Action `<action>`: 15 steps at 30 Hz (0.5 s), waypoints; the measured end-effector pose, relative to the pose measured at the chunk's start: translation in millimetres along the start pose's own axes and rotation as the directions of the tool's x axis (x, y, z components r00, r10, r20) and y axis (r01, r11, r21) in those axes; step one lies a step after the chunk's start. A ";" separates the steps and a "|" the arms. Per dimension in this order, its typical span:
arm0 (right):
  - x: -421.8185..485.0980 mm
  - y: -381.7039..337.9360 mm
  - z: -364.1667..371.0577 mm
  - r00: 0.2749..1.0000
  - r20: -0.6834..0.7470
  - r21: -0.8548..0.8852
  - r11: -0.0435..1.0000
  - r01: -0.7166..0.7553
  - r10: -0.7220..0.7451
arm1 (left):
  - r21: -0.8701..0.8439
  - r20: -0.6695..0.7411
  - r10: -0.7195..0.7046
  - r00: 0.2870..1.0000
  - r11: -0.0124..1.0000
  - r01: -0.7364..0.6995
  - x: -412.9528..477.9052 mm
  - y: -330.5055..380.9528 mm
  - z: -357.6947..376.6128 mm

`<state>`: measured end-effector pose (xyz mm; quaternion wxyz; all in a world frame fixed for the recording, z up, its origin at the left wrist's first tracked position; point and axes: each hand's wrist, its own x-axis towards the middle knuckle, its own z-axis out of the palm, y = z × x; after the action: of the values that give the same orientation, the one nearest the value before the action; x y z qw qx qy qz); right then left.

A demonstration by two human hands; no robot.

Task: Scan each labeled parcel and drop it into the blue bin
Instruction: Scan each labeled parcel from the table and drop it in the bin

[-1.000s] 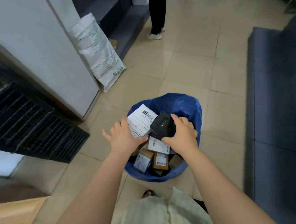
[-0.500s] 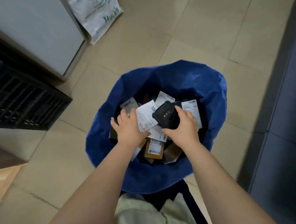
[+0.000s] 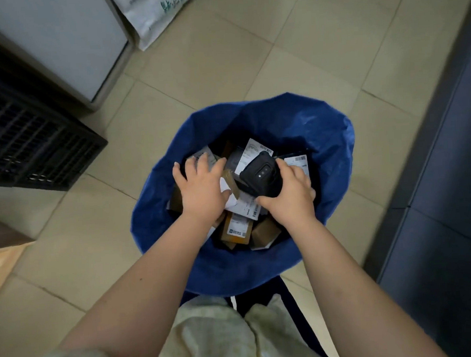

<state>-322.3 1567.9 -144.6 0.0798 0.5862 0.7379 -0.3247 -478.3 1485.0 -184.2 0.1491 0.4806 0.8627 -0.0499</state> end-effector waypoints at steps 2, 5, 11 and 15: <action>-16.9 -17.4 -22.3 1.000 -0.003 0.003 1.000 0.004 -0.004 | -0.001 -0.017 0.011 1.000 1.000 -0.011 -11.0 -1.1 -32.4; -44.7 -47.1 -54.7 0.999 -0.028 -0.013 0.999 0.046 -0.046 | -0.028 -0.068 0.005 0.998 1.000 -0.007 -29.7 -8.3 -76.9; -86.6 -100.8 -95.3 0.974 -0.093 -0.072 0.977 0.199 -0.205 | -0.158 -0.205 -0.150 0.967 0.980 0.119 -60.5 -39.1 -157.3; -109.8 -135.1 -110.4 0.936 -0.119 -0.083 0.943 0.323 -0.331 | -0.230 -0.289 -0.288 0.913 0.947 0.226 -86.1 -67.8 -190.6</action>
<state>-384.2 1528.1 48.0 -0.0058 0.4727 0.8385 -0.2710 -532.9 1422.5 19.4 0.0455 0.3474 0.9321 0.0922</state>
